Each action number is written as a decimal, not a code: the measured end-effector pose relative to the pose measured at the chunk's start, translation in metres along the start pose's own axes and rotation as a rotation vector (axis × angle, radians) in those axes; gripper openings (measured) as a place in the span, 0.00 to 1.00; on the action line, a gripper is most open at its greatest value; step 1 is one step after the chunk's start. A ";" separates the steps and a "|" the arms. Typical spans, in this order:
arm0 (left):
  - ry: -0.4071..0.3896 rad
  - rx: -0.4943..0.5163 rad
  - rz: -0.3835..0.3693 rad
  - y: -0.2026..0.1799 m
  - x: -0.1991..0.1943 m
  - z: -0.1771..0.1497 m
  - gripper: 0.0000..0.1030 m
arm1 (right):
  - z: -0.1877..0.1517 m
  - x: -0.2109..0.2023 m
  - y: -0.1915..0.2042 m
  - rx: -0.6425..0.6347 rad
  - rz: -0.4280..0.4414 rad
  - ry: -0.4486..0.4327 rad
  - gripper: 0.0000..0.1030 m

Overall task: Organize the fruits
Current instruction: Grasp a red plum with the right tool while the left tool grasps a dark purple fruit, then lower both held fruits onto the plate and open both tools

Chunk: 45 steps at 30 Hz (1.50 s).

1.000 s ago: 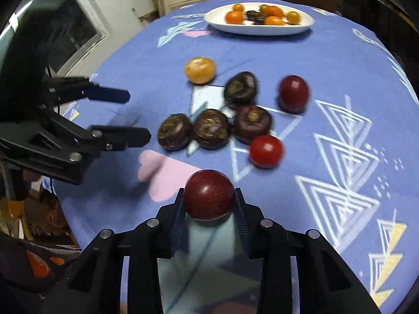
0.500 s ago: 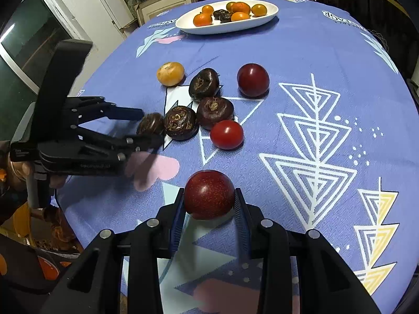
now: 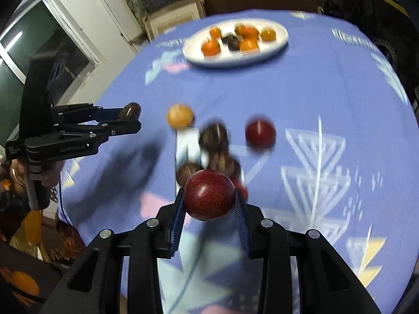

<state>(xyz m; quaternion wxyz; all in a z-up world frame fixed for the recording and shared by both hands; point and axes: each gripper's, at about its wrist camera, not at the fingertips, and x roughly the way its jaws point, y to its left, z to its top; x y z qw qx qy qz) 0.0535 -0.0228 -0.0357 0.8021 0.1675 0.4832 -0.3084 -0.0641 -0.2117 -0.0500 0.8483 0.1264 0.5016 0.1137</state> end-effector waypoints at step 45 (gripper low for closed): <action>-0.016 -0.158 0.185 0.092 0.099 0.203 0.39 | 0.252 0.095 -0.054 0.041 -0.040 -0.163 0.35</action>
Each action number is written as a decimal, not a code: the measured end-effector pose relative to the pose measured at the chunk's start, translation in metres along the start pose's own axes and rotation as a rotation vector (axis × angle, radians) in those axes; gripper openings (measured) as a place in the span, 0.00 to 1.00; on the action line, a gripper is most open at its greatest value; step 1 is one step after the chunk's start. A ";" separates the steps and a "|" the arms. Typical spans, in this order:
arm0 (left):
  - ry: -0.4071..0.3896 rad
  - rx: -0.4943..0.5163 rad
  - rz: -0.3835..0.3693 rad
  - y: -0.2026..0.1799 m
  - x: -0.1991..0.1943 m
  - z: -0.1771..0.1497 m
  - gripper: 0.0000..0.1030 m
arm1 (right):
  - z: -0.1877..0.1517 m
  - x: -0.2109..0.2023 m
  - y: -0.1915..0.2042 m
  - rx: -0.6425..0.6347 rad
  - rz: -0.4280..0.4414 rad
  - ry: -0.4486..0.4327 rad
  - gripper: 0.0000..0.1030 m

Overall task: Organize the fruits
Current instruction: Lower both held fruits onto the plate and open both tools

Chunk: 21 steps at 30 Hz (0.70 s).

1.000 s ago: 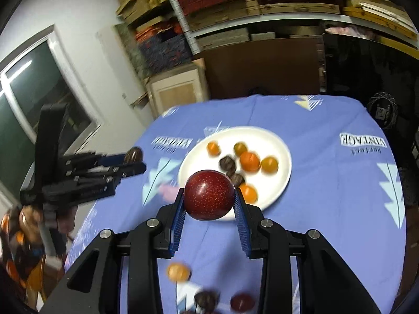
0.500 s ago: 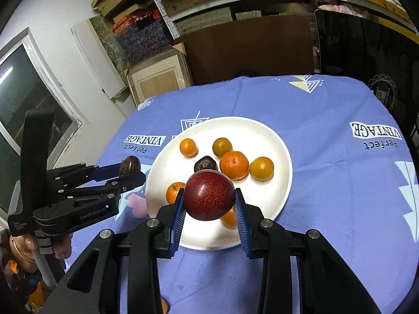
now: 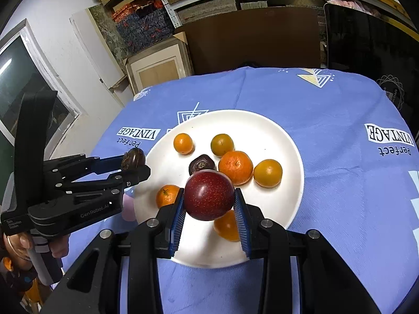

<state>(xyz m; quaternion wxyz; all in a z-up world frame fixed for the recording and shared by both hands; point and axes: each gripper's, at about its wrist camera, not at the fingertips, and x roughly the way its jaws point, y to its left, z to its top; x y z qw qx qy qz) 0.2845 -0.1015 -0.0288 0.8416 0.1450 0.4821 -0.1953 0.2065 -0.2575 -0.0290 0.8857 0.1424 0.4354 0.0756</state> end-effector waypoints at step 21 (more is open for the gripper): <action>0.009 -0.037 0.054 0.002 0.013 0.010 0.66 | 0.012 0.022 0.003 -0.021 -0.096 -0.009 0.68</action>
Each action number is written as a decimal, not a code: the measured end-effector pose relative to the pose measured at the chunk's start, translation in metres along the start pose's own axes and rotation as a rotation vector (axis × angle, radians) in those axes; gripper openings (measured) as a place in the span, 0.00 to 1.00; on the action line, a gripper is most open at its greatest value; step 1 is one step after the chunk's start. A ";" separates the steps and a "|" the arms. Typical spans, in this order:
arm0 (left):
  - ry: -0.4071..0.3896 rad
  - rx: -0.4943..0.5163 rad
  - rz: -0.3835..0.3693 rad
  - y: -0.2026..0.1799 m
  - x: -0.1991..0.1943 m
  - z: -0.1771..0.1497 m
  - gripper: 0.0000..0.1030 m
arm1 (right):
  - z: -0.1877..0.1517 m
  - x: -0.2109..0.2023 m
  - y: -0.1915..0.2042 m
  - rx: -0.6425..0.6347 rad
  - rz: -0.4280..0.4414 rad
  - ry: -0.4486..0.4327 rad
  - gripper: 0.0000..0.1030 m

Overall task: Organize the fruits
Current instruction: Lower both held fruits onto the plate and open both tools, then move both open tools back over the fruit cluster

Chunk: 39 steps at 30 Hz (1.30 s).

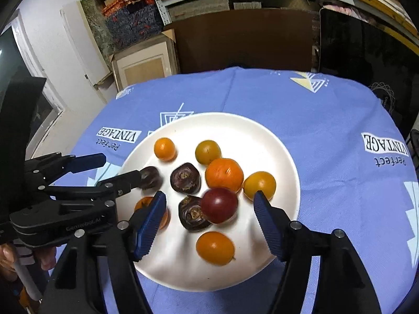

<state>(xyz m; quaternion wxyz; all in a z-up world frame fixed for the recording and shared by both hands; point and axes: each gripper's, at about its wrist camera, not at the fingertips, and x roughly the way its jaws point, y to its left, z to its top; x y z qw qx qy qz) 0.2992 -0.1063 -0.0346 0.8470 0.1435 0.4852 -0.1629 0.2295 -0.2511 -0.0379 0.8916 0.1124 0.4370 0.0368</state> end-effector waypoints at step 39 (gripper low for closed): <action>0.083 0.228 -0.160 -0.057 -0.111 -0.266 0.82 | -0.274 -0.106 0.026 -0.237 0.015 0.211 0.55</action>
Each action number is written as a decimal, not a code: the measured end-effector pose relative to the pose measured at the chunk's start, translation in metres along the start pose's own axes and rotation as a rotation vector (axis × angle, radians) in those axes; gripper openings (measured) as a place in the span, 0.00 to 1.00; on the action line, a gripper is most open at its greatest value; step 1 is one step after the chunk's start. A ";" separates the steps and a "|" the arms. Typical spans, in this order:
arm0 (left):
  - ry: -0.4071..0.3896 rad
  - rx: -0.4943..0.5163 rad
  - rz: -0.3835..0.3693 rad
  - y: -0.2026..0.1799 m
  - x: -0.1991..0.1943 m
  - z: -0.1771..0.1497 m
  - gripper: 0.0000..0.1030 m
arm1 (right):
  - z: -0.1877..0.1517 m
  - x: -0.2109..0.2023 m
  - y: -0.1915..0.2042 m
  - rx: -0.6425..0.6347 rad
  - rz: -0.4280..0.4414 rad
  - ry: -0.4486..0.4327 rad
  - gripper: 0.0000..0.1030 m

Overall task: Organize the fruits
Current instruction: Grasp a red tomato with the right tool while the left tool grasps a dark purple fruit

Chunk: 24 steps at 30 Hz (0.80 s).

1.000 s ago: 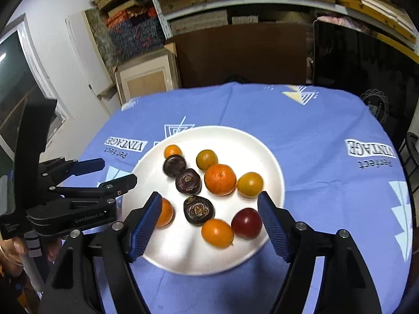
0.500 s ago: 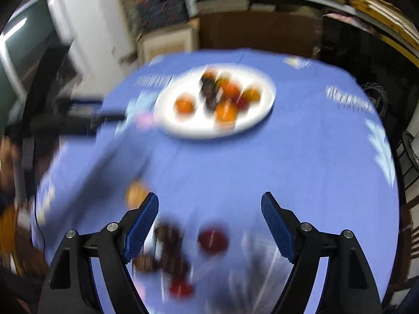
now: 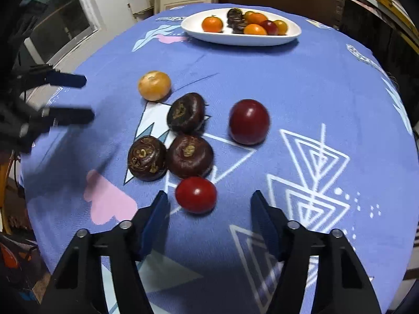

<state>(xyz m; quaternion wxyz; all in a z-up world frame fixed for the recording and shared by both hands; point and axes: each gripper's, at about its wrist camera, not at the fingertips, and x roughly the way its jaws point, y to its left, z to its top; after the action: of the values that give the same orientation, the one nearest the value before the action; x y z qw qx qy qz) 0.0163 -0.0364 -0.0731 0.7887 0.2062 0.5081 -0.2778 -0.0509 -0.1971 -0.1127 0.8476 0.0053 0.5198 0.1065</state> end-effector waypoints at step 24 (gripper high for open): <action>0.059 0.117 -0.079 -0.063 0.054 0.019 0.40 | -0.038 -0.036 -0.030 0.192 0.048 -0.011 0.30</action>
<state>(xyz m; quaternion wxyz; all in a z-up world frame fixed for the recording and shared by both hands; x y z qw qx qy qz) 0.0066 -0.1082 -0.1180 0.7483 0.2398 0.5219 -0.3319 -0.0948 -0.2372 -0.1024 0.8432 0.0997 0.5228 0.0764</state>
